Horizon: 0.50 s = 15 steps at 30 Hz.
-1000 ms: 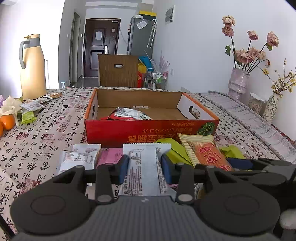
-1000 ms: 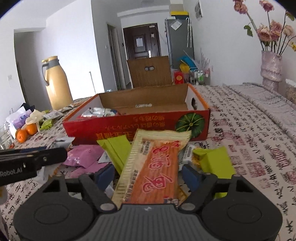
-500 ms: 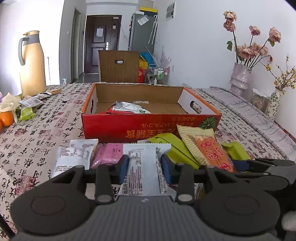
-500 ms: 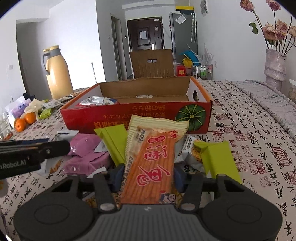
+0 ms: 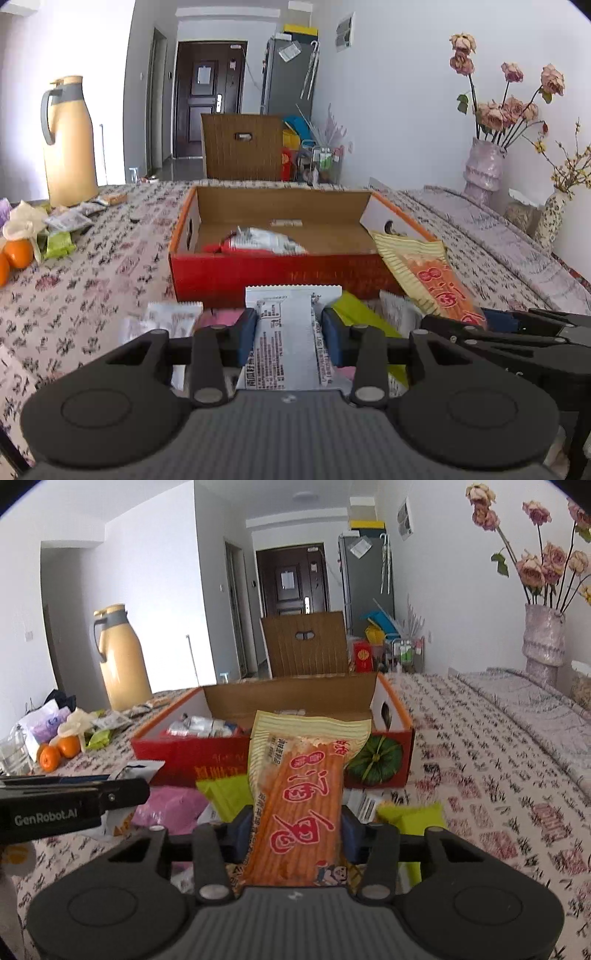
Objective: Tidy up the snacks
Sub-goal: 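Carry both snacks into the cardboard box and open both grippers to drop them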
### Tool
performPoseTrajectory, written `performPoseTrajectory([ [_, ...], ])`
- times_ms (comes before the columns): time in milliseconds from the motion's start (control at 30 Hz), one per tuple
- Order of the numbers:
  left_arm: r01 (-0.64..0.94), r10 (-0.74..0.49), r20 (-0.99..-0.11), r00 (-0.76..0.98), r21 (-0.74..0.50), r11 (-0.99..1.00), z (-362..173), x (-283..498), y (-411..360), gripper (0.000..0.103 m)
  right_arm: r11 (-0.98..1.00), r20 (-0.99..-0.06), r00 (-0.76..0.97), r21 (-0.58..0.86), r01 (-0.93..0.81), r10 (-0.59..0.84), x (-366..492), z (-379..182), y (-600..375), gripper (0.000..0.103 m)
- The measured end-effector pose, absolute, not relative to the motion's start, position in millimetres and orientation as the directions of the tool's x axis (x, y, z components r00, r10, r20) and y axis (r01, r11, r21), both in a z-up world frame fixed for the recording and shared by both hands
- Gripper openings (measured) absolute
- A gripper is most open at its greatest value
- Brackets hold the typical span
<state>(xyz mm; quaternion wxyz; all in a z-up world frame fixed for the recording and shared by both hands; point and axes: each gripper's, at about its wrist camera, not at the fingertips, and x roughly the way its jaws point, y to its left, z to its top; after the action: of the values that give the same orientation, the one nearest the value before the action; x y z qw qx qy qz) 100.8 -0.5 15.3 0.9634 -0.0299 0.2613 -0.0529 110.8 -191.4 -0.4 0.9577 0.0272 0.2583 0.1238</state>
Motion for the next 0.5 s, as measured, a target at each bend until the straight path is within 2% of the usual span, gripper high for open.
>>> performPoseTrajectory([
  [500,0.007,-0.031,-0.405,0.914,-0.061,0.998,63,155,-1,0.039,0.971,-0.362,0.901,0.104,-0.217,0.24,172,48,-191,0.046],
])
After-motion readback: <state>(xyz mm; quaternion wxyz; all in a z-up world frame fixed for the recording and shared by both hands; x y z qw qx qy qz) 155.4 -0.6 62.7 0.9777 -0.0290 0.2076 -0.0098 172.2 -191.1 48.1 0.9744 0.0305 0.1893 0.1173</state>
